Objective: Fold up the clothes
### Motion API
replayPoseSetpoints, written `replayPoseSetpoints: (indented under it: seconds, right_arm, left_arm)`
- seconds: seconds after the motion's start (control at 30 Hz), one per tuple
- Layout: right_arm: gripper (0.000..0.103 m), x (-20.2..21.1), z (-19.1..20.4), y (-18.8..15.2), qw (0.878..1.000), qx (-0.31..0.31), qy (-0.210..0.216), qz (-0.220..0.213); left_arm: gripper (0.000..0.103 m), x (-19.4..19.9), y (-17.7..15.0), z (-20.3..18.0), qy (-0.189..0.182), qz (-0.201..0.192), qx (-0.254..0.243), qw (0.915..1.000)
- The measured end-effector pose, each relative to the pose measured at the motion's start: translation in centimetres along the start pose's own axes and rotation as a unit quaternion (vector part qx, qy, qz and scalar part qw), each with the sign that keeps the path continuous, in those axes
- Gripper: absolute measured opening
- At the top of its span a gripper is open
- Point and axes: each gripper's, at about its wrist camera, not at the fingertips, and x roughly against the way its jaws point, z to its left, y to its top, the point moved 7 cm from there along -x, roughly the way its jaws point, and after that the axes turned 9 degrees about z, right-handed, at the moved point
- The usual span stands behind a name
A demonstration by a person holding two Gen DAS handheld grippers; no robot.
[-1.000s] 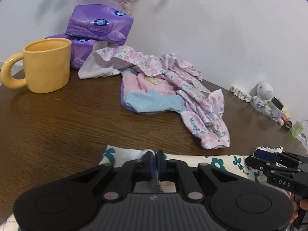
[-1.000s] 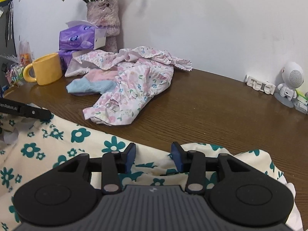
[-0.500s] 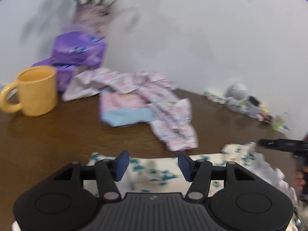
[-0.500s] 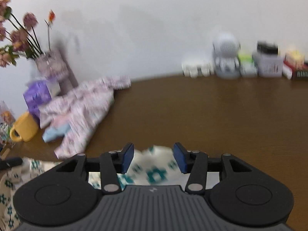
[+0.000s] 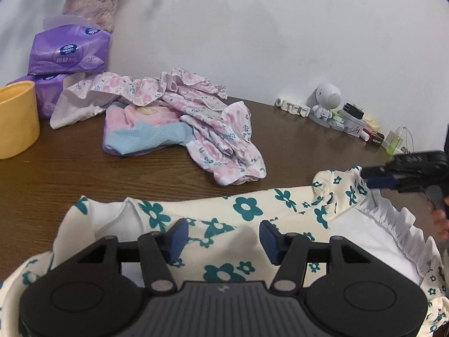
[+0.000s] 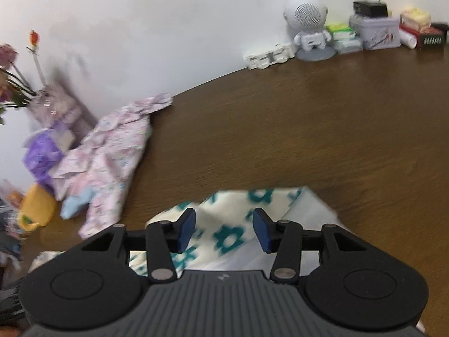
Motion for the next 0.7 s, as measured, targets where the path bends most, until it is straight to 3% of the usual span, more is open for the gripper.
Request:
replayPoseSetpoints:
  seconds: [0.13, 0.23, 0.3, 0.47, 0.53, 0.63, 0.7]
  right_arm:
    - [0.045, 0.1, 0.5, -1.4, 0.999, 0.004, 0.008, 0.03]
    - [0.038, -0.7, 0.4, -1.4, 0.999, -0.013, 0.006, 0.037]
    - [0.032, -1.1, 0.4, -0.9, 0.999, -0.029, 0.01, 0.028]
    - [0.03, -0.9, -0.4, 0.6, 0.999, -0.052, 0.001, -0.013]
    - [0.024, -0.9, -0.8, 0.9, 0.998, -0.064, 0.007, -0.021]
    - [0.003, -1.3, -1.1, 0.9, 0.997, -0.077, 0.02, -0.019]
    - [0.0, -1.3, -1.2, 0.8, 0.996, -0.083, 0.031, -0.019]
  left_arm:
    - [0.057, -0.1, 0.0, 0.1, -0.005, -0.006, 0.002, 1.0]
    - [0.058, 0.0, -0.1, 0.0, -0.002, -0.009, -0.004, 0.9999]
    - [0.058, 0.1, -0.2, -0.1, 0.0, -0.011, -0.007, 0.9999]
    - [0.057, 0.3, -0.4, 0.0, -0.001, -0.016, -0.003, 0.9999]
    - [0.058, 0.4, -0.4, 0.1, -0.003, -0.016, 0.0, 0.9999]
    - [0.058, 0.4, -0.4, 0.0, -0.002, -0.018, -0.004, 0.9998]
    - [0.058, 0.4, -0.5, -0.1, 0.001, -0.019, -0.009, 0.9998]
